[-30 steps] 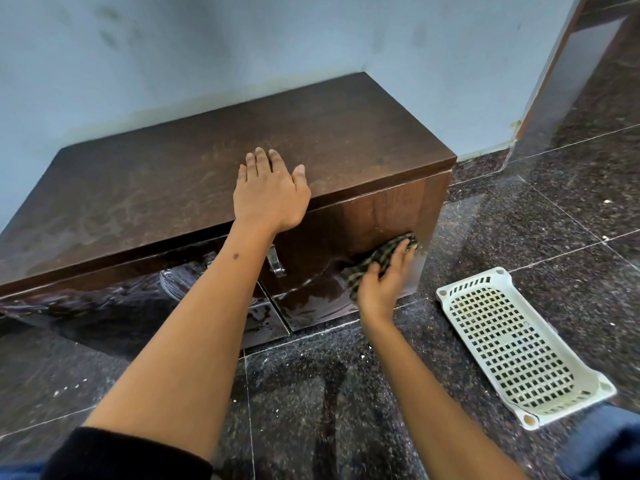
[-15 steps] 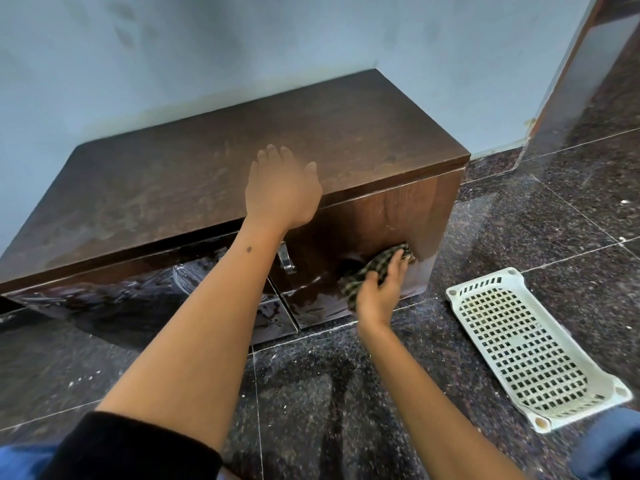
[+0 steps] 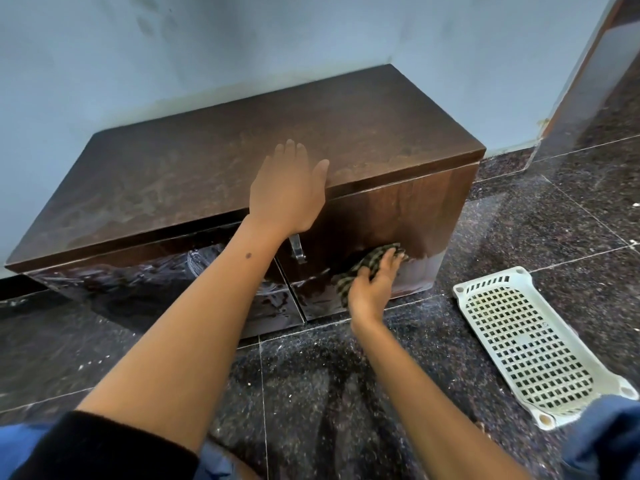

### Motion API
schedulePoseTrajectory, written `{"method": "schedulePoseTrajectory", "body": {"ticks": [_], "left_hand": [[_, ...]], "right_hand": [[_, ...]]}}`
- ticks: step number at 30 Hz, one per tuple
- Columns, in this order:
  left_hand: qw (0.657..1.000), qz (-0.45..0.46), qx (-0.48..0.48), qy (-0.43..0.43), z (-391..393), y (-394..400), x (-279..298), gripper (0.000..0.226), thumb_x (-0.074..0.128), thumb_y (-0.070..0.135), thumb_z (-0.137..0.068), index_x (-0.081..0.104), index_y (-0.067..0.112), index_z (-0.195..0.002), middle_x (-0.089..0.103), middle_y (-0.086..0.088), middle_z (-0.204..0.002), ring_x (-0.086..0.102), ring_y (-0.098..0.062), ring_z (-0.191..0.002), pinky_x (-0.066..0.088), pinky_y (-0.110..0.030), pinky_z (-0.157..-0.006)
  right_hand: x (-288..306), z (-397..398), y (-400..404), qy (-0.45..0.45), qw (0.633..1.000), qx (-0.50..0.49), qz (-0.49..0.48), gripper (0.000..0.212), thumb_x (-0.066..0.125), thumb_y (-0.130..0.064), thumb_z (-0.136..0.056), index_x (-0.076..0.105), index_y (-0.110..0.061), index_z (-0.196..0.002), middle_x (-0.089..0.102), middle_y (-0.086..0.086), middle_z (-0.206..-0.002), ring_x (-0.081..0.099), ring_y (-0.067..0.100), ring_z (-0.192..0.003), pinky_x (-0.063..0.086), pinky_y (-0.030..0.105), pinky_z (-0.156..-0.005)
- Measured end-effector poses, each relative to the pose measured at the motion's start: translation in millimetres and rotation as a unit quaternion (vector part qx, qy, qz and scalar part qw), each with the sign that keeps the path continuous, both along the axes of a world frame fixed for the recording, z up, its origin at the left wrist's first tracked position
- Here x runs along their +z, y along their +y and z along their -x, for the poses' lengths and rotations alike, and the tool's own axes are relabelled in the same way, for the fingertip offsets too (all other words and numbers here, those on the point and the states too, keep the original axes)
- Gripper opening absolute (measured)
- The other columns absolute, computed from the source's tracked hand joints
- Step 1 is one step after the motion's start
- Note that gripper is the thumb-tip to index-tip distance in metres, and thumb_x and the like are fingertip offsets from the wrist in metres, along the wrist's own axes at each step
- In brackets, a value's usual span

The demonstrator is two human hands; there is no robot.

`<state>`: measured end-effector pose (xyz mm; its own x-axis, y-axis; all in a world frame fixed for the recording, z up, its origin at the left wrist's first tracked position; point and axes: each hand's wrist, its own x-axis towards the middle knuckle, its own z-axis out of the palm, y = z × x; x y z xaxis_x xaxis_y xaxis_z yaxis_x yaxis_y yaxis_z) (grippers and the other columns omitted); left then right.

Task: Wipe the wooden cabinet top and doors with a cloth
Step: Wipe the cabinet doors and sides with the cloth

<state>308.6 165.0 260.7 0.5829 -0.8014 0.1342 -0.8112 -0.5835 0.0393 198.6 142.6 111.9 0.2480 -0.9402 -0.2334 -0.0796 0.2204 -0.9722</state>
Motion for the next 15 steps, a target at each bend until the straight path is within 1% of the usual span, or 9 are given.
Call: {"method": "schedulePoseTrajectory", "body": {"ticks": [2, 4, 6, 8, 9, 11, 13, 15], "left_hand": [[1.0, 0.004, 0.0, -0.014, 0, 5, -1, 0.065, 0.008, 0.046, -0.101, 0.017, 0.004, -0.15, 0.013, -0.013, -0.158, 0.007, -0.023, -0.147, 0.006, -0.038, -0.12], [1.0, 0.003, 0.003, -0.021, 1, 9, -1, 0.066, 0.008, 0.046, -0.1, 0.017, 0.004, -0.15, 0.013, -0.013, -0.158, 0.007, -0.023, -0.147, 0.006, -0.038, -0.12], [1.0, 0.001, 0.003, -0.024, 0, 17, -1, 0.066, 0.008, 0.046, -0.1, 0.017, 0.004, -0.15, 0.013, -0.012, -0.158, 0.007, -0.022, -0.147, 0.006, -0.038, -0.12], [1.0, -0.001, 0.004, -0.026, -2, 27, -2, 0.065, 0.009, 0.046, -0.1, 0.016, 0.005, -0.15, 0.013, -0.012, -0.158, 0.008, -0.022, -0.147, 0.007, -0.038, -0.12], [1.0, -0.002, 0.006, -0.028, -4, 32, -3, 0.065, 0.009, 0.046, -0.1, 0.016, 0.005, -0.15, 0.013, -0.011, -0.158, 0.008, -0.022, -0.147, 0.007, -0.039, -0.12], [0.999, 0.001, 0.014, -0.034, -5, 38, -5, 0.064, 0.009, 0.045, -0.1, 0.017, 0.005, -0.15, 0.015, -0.011, -0.158, 0.01, -0.023, -0.146, 0.008, -0.039, -0.119], [0.999, 0.008, 0.022, -0.043, -4, 39, -6, 0.064, 0.01, 0.045, -0.1, 0.018, 0.006, -0.15, 0.016, -0.011, -0.158, 0.011, -0.023, -0.146, 0.009, -0.04, -0.119], [0.999, 0.014, 0.028, -0.044, -1, 39, -6, 0.063, 0.01, 0.044, -0.1, 0.019, 0.006, -0.15, 0.017, -0.011, -0.158, 0.012, -0.023, -0.146, 0.01, -0.04, -0.119]], "right_hand": [[7, -11, 15, -0.011, 0.999, 0.018, 0.049, 0.065, 0.041, -0.002, -0.097, 0.009, -0.018, -0.151, -0.01, -0.006, -0.158, 0.0, 0.001, -0.139, 0.004, 0.016, -0.111], [9, -20, 39, -0.039, 0.995, 0.063, 0.062, 0.067, 0.04, -0.002, -0.097, 0.006, -0.022, -0.151, -0.015, -0.01, -0.156, -0.002, -0.004, -0.134, 0.005, 0.01, -0.106], [4, -21, 48, -0.041, 0.994, 0.092, 0.035, 0.066, 0.039, -0.004, -0.098, 0.004, -0.024, -0.151, -0.017, -0.011, -0.156, -0.003, -0.002, -0.137, 0.005, 0.013, -0.105], [-1, -17, 39, -0.033, 0.996, 0.082, -0.027, 0.065, 0.039, -0.005, -0.099, 0.005, -0.023, -0.151, -0.013, -0.008, -0.157, -0.001, 0.008, -0.143, 0.006, 0.017, -0.105], [-2, -15, 34, -0.028, 0.996, 0.068, -0.042, 0.064, 0.039, -0.005, -0.099, 0.006, -0.022, -0.151, -0.011, -0.005, -0.158, 0.0, 0.012, -0.145, 0.007, 0.017, -0.106], [0, -15, 29, -0.013, 0.998, 0.055, -0.015, 0.063, 0.038, -0.005, -0.099, 0.006, -0.018, -0.152, -0.011, -0.003, -0.158, 0.001, 0.012, -0.145, 0.009, 0.014, -0.105], [5, -21, 39, -0.007, 0.997, 0.071, 0.042, 0.064, 0.039, -0.005, -0.099, 0.005, -0.019, -0.151, -0.015, -0.006, -0.157, -0.002, 0.003, -0.141, 0.006, 0.01, -0.103], [6, -25, 57, -0.024, 0.991, 0.109, 0.077, 0.066, 0.039, -0.005, -0.098, 0.003, -0.023, -0.151, -0.017, -0.012, -0.154, -0.005, -0.005, -0.134, 0.005, 0.009, -0.104]]}}
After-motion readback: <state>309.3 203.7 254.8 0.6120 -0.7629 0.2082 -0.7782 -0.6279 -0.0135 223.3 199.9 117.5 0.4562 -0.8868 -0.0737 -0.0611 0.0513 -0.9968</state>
